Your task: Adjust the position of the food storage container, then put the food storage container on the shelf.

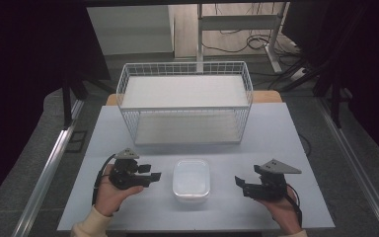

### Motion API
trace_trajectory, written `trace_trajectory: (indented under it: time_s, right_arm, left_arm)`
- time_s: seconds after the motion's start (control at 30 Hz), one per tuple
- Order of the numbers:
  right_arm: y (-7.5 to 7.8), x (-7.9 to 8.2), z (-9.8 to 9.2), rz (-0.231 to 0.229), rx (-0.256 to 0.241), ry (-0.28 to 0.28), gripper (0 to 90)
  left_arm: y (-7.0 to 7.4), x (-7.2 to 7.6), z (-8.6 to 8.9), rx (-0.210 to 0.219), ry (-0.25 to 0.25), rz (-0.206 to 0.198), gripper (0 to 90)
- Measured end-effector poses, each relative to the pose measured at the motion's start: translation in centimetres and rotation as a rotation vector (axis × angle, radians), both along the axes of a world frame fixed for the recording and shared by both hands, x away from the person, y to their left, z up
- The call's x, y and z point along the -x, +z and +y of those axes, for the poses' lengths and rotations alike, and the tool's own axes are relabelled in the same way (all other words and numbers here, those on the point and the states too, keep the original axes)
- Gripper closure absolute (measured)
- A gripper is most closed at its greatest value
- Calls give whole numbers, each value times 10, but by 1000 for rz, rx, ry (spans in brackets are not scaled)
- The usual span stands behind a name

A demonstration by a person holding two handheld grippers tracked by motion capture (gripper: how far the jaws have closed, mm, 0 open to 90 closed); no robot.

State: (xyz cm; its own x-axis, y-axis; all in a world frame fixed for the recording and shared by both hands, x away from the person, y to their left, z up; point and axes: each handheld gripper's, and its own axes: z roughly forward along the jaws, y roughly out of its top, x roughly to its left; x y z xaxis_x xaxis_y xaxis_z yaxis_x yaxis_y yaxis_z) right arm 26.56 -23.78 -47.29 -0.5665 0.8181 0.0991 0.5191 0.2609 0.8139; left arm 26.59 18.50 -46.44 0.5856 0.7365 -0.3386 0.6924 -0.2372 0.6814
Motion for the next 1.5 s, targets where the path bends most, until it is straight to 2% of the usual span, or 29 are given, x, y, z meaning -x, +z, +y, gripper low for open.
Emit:
trace_trajectory:
  time_s: [0.13, 0.47, 0.6, 0.77, 0.93, 1.0, 1.07, 1.2, 1.23, 1.33, 1.37, 1.5]
  right_arm:
    - [4, 1, 0, 11, -32, 1, 196]
    - [7, 2, 5, 33, -52, 35, 196]
    - [8, 2, 8, 47, -67, 43, 204]
    - [11, 2, 16, 69, -74, 73, 210]
    - [13, 1, 23, 95, -86, 89, 222]
    - [17, -2, 28, 119, -94, 90, 231]
    - [20, -6, 31, 128, -98, 81, 241]
    - [25, -14, 37, 149, -114, 76, 250]
    - [28, -18, 42, 168, -128, 73, 256]
    - [29, -21, 47, 177, -144, 78, 262]
    - [29, -23, 52, 180, -166, 87, 268]
    - [24, -25, 57, 199, -175, 104, 275]
  left_arm:
    - [3, 1, 2, 35, 9, 18, 323]
    - [6, 3, -2, 50, 8, 6, 289]
    - [4, 3, -3, 65, 33, 1, 297]
    - [4, 2, -5, 78, 37, -2, 304]
    - [3, -1, -7, 101, 33, 19, 302]
    - [7, -5, -10, 89, 40, 15, 302]
    - [9, -6, -10, 95, 41, 14, 302]
    - [11, -11, -15, 97, 39, 32, 300]
    - [9, -13, -18, 97, 34, 37, 300]
    - [6, -15, -19, 112, 36, 50, 300]
    - [2, -15, -19, 117, 33, 63, 300]
    - [-2, -15, -16, 132, 38, 70, 301]
